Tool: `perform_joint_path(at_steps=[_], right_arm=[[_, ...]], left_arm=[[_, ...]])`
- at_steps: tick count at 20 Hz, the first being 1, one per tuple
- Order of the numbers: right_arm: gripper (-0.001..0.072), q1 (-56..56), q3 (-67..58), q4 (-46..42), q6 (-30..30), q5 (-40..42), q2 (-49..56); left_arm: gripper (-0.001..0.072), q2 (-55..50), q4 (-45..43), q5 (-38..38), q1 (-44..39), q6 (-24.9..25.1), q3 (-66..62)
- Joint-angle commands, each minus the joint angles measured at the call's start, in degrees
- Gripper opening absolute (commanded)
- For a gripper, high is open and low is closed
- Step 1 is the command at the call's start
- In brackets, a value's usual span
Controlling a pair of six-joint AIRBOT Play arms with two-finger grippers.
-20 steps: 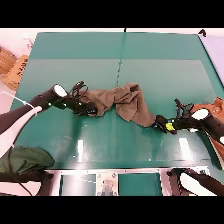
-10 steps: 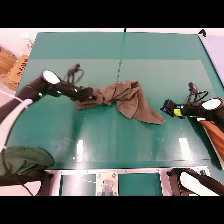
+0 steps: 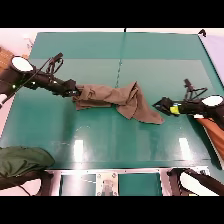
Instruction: Fold the shirts.
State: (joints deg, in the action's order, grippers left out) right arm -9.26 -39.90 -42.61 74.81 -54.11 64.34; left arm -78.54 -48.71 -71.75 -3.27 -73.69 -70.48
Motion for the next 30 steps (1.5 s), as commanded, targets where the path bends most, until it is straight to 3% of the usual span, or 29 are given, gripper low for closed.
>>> perform_joint_path(at_steps=[1,4,11,13,14,15,20,30], right_arm=[[0.0316,9.03,-0.07,4.28,-1.29,3.61,2.97],[0.0368,12.55,-1.09,7.17,-1.88,6.14,10.16],[0.0333,18.73,-8.59,9.64,-3.08,6.64,21.75],[0.0090,19.45,-10.43,9.64,-3.50,5.09,22.05],[0.0017,19.41,-11.85,9.62,-4.70,2.43,21.92],[0.0016,19.02,-13.27,9.35,-5.33,-0.42,21.38],[0.0016,8.72,-24.22,6.40,-4.24,-12.57,7.82],[0.0016,-16.74,-48.63,3.96,-2.08,-10.25,-23.78]], left_arm=[[0.0029,0.20,-0.44,0.28,0.46,0.31,-0.17],[0.0029,0.20,-0.68,1.57,0.46,0.42,-0.17],[0.0029,0.20,-0.66,2.34,0.46,0.72,-0.17],[0.0029,0.20,-0.83,2.32,0.46,0.74,-0.17],[0.0030,0.22,-1.01,2.32,0.46,0.74,-0.17],[0.0029,0.33,-1.29,2.27,0.46,0.72,-0.24],[0.0029,3.85,-5.88,-0.81,0.46,-0.04,-8.59],[0.0029,20.83,-7.91,-2.64,0.46,-2.97,-36.81]])
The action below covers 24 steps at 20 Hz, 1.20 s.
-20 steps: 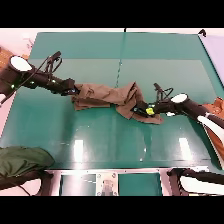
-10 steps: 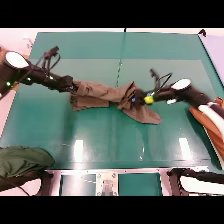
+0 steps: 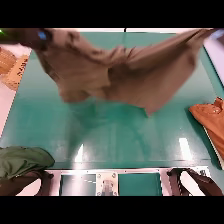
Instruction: Fold the shirts.
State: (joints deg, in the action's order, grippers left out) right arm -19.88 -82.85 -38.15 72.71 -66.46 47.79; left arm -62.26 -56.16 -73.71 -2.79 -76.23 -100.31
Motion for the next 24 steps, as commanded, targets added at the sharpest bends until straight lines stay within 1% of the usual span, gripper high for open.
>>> perform_joint_path(at_steps=[1,2,4,5,7,9,10,12,13,15,17,18,19,21,22,23,24], right_arm=[[0.0016,-7.72,-6.97,-0.50,-0.81,3.76,-9.07],[0.0016,-8.70,-7.85,-0.55,-1.20,5.79,-10.29],[0.0016,-9.27,-8.83,-1.53,-1.18,9.51,-11.93],[0.0016,-9.27,-8.87,-1.49,-1.18,10.21,-11.98],[0.0016,-9.25,-8.35,-1.46,-1.16,9.33,-10.71],[0.0016,-9.14,-6.10,-1.25,-1.18,7.30,-8.31],[0.0016,-9.11,-4.15,-0.96,-1.18,6.38,-6.95],[0.0017,-8.31,1.86,0.72,-1.46,4.79,-3.56],[0.0017,-6.75,5.92,0.66,-2.19,4.90,-1.79],[0.0017,-2.12,14.21,0.63,-4.96,5.97,2.95],[0.0017,2.91,21.66,0.63,-6.32,10.27,9.09],[0.0017,5.31,24.65,0.63,-7.19,13.77,12.98],[0.0017,7.19,26.29,0.66,-7.19,16.81,17.22],[0.0017,9.29,26.34,0.90,-7.17,19.82,25.05],[0.0018,9.44,25.99,1.20,-7.17,20.59,27.98],[0.0020,9.16,25.33,0.94,-7.19,20.59,29.99],[0.0102,8.26,24.61,0.15,-7.17,20.37,31.06]], left_arm=[[0.0029,5.97,-0.46,-0.66,-0.02,-0.48,-8.70],[0.0029,7.56,-0.48,-0.63,-0.02,-0.55,-10.34],[0.0029,10.29,-0.57,-0.98,-0.02,-3.10,-12.26],[0.0029,11.23,-0.66,-1.44,-0.02,-4.13,-12.37],[0.0030,11.17,-1.27,-5.77,-0.02,-5.16,-12.28],[0.0029,9.57,-3.19,-10.47,-0.02,-7.74,-9.11],[0.0030,8.63,-3.50,-11.58,-0.02,-7.89,-5.79],[0.0030,6.67,-3.10,-10.51,-0.02,-7.72,3.08],[0.0030,5.77,-2.67,-8.46,-0.02,-7.43,8.33],[0.0030,2.73,-1.53,-0.13,-0.02,-4.31,20.39],[0.0030,-2.23,2.58,11.65,-0.04,1.29,31.63],[0.0030,-5.79,6.12,17.14,-0.02,5.53,35.78],[0.0030,-9.99,8.85,21.16,-0.02,8.46,37.97],[0.0031,-17.97,12.07,23.41,-0.02,9.27,37.75],[0.0085,-21.31,12.00,23.04,-0.02,9.25,36.59],[0.0451,-23.45,11.85,22.25,0.42,9.18,35.15],[0.0700,-24.68,11.63,20.85,1.51,8.24,33.29]])
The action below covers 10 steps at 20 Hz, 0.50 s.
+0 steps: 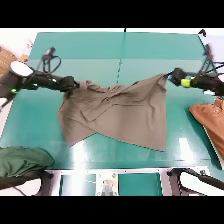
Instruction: Fold the shirts.
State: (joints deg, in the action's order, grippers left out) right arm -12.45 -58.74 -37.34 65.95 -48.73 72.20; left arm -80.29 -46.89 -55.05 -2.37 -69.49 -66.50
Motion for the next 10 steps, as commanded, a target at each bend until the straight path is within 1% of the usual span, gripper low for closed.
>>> perform_joint_path(at_steps=[1,2,4,5,7,8,9,10], right_arm=[[0.0208,-1.05,-0.11,-2.32,-0.42,1.99,6.67],[0.0224,-3.45,-1.09,-4.13,-0.22,-0.48,6.45],[0.0223,-9.97,-2.49,-7.87,3.34,-7.74,5.46],[0.0220,-13.53,-2.05,-9.09,4.13,-11.28,4.48],[0.0212,-19.74,1.14,-11.08,4.15,-16.72,1.73],[0.0213,-22.51,3.80,-12.39,4.76,-17.94,-0.17],[0.0213,-24.63,6.34,-13.88,5.81,-17.55,-2.03],[0.0215,-26.64,8.74,-15.04,7.08,-17.29,-3.76]], left_arm=[[0.0696,-6.69,2.19,0.31,2.78,0.94,-2.27],[0.0697,-6.27,1.90,-2.82,5.31,0.96,-4.59],[0.0696,-6.19,0.52,-11.41,11.26,0.96,-10.05],[0.0696,-6.21,-0.46,-15.41,14.10,0.98,-12.04],[0.0696,-6.25,-2.56,-21.99,19.52,1.05,-13.20],[0.0696,-6.60,-5.03,-24.50,21.31,1.05,-13.11],[0.0695,-6.62,-8.46,-25.66,22.69,1.14,-12.17],[0.0687,-6.62,-10.69,-25.68,23.37,2.23,-10.64]])
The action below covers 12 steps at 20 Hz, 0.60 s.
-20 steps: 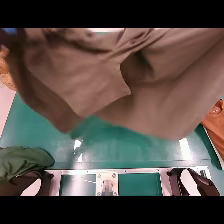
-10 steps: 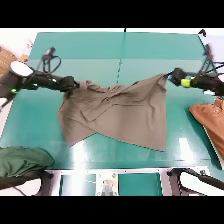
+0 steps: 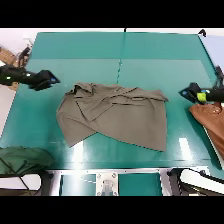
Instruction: Fold the shirts.
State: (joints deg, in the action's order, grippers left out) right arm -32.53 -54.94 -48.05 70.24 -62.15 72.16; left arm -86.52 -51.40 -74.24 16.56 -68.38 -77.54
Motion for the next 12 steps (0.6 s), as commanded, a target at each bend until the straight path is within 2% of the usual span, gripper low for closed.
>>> perform_joint_path(at_steps=[1,3,4,7,9,12], right_arm=[[0.0223,-8.46,7.17,-5.20,3.32,-3.72,-5.25],[0.0296,-10.64,10.62,-5.99,4.00,-4.20,-6.67],[0.0297,-11.21,12.11,-7.15,4.68,-5.31,-6.75],[0.0296,-11.19,15.85,-9.18,4.83,-7.52,-6.73],[0.0299,-11.19,17.55,-9.20,4.81,-8.13,-6.73],[0.0414,-11.02,19.85,-9.18,5.51,-9.51,-6.71]], left_arm=[[0.0636,-0.39,-6.88,-5.62,4.81,3.17,2.73],[0.0636,-0.70,-6.12,-2.80,4.66,7.21,8.00],[0.0636,-1.73,-5.05,-1.79,4.68,8.92,10.49],[0.0636,-7.23,-3.32,-1.77,4.68,9.97,13.38],[0.0636,-10.32,1.99,-2.27,4.68,12.63,13.38],[0.0635,-12.00,8.33,-2.25,4.66,16.57,13.40]])
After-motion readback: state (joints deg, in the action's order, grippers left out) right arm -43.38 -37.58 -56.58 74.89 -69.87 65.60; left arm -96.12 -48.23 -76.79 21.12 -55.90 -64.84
